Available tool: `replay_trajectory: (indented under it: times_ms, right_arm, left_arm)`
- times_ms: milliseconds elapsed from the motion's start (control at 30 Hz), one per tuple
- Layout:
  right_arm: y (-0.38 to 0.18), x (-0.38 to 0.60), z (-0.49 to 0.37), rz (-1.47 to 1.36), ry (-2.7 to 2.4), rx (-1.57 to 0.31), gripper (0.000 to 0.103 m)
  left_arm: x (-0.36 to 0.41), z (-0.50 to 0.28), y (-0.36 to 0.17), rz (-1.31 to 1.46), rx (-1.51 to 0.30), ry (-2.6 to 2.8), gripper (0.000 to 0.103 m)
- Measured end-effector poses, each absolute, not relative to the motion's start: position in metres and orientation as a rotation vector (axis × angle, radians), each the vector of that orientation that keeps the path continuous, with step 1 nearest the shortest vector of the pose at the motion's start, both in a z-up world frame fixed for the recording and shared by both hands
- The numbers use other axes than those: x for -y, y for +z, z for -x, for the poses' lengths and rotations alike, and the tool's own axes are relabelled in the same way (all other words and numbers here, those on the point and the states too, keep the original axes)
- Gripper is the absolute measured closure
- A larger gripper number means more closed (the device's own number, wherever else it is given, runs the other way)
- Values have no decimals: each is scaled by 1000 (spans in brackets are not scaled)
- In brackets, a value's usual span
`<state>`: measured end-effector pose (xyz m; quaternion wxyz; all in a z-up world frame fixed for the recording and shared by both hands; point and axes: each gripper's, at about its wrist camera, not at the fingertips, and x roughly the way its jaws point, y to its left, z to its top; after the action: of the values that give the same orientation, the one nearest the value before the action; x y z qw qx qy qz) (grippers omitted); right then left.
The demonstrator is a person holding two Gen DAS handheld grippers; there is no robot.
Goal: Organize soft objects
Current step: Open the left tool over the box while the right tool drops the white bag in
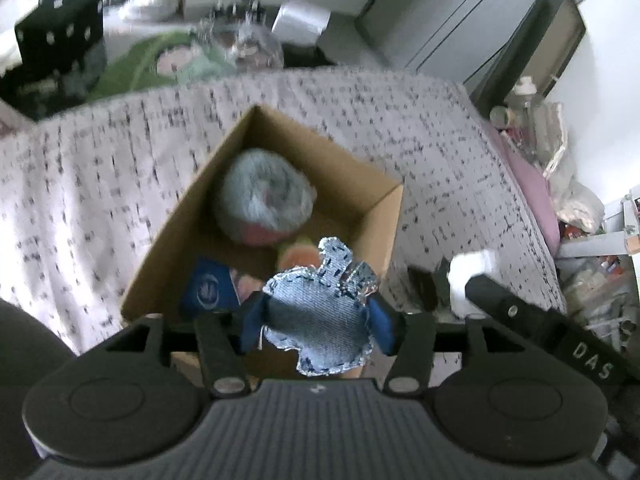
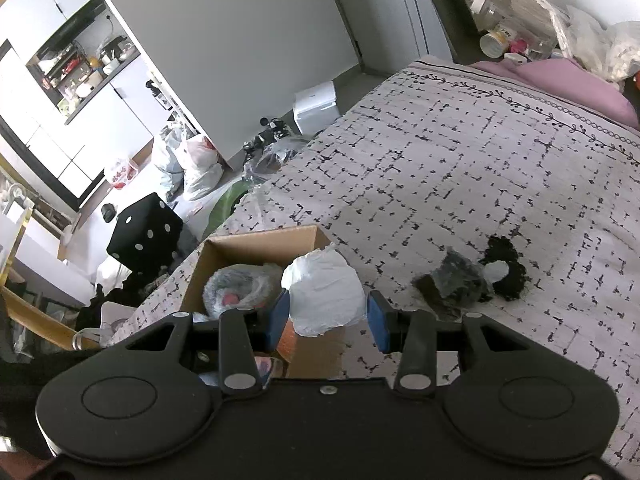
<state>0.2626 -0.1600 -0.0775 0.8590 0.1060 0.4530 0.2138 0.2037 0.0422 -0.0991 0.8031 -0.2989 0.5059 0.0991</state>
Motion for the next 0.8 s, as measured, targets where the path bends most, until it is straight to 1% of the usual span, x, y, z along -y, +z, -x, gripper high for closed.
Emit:
replay_trajectory:
  times_ms: [200,600,667,700,733,800]
  right_arm:
    - [-75,141,-266,-212,461,-955,61]
    - [-77,102,-275,-202,462,-968,60]
    - [-76,99,-276,-212,465,-953,56]
    - [-75,99,-277,-217,463,-947,53]
    - [-74,100,-278,-221,454,-944,47]
    - [-75,103,-278,-220,429,-943,44]
  left_arm:
    - [-57,-203,-102,668,-1081,206,35]
    - [-98,-201,-96,649,-1036,265,34]
    - [-101,-202,-95,640,-1031,266,34]
    - [-103,-202,-94,635,-1028,267,34]
    - [-104,-202,-94,631,-1025,266,34]
    - [-104,-203,-93,619,-1020,263,34]
